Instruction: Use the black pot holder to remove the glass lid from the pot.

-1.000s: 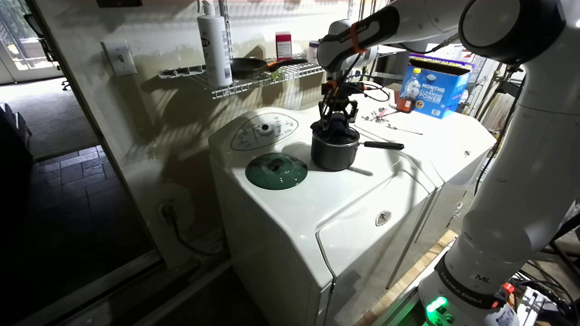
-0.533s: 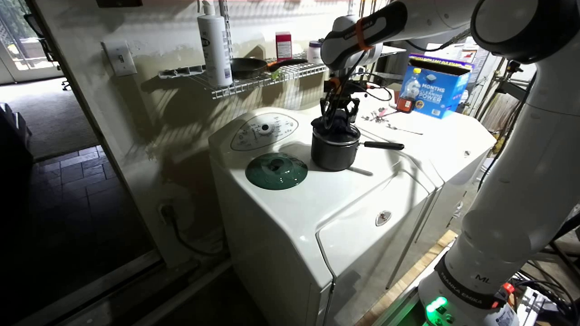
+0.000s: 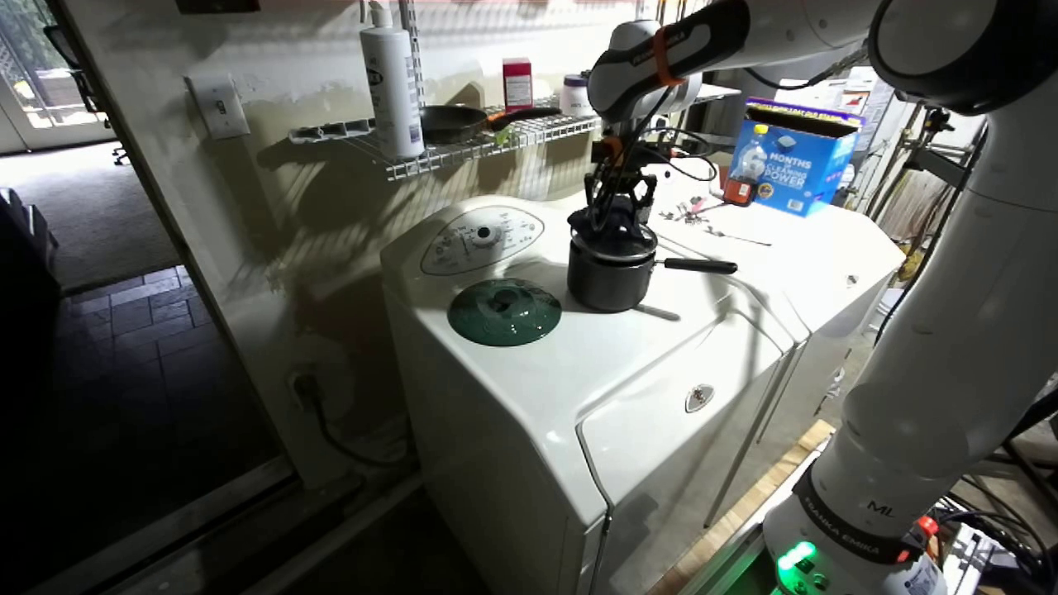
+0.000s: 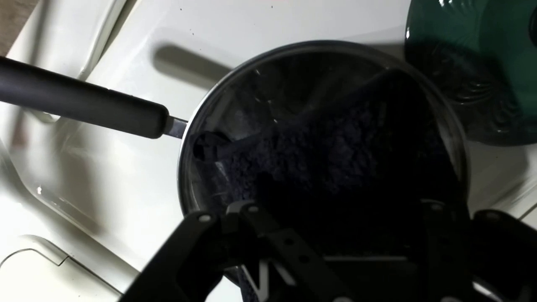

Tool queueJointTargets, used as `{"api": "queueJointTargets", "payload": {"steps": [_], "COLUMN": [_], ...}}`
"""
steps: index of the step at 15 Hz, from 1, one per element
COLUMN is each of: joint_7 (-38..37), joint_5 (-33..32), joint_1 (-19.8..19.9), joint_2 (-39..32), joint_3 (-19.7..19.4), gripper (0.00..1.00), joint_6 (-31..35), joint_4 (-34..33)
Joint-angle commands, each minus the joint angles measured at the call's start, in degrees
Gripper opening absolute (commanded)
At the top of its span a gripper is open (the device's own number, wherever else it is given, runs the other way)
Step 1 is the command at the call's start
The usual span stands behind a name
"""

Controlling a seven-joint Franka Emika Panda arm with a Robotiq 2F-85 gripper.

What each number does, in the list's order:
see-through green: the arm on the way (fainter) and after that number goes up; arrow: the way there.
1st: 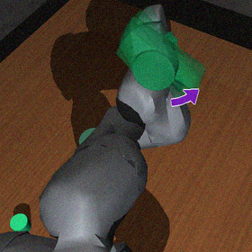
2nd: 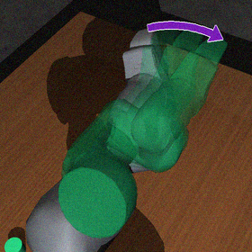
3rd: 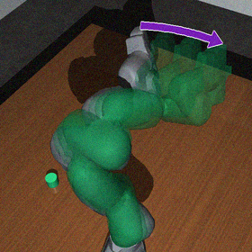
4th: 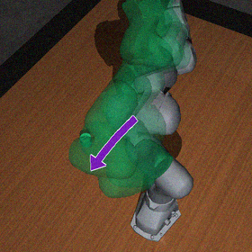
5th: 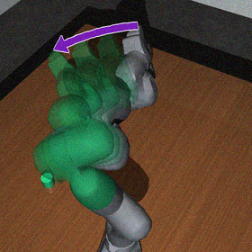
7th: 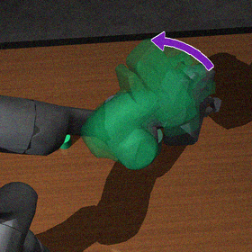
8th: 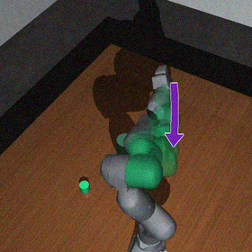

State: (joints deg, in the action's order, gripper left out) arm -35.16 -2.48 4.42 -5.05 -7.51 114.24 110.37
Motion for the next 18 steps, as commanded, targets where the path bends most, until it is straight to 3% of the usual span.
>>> {"api": "queueJointTargets", "payload": {"steps": [1, 10, 18], "joint_7": [-2.64, -11.90, -18.44], "joint_5": [2.10, 4.30, 8.95], "joint_1": [0.41, 1.59, 4.11], "joint_2": [0.36, -3.35, -10.70], "joint_3": [0.05, -1.17, -3.31], "gripper": [0.40, 0.40, 0.40], "joint_6": [-0.53, -1.62, -3.91], "joint_4": [-2.33, -9.38, -20.27]}}
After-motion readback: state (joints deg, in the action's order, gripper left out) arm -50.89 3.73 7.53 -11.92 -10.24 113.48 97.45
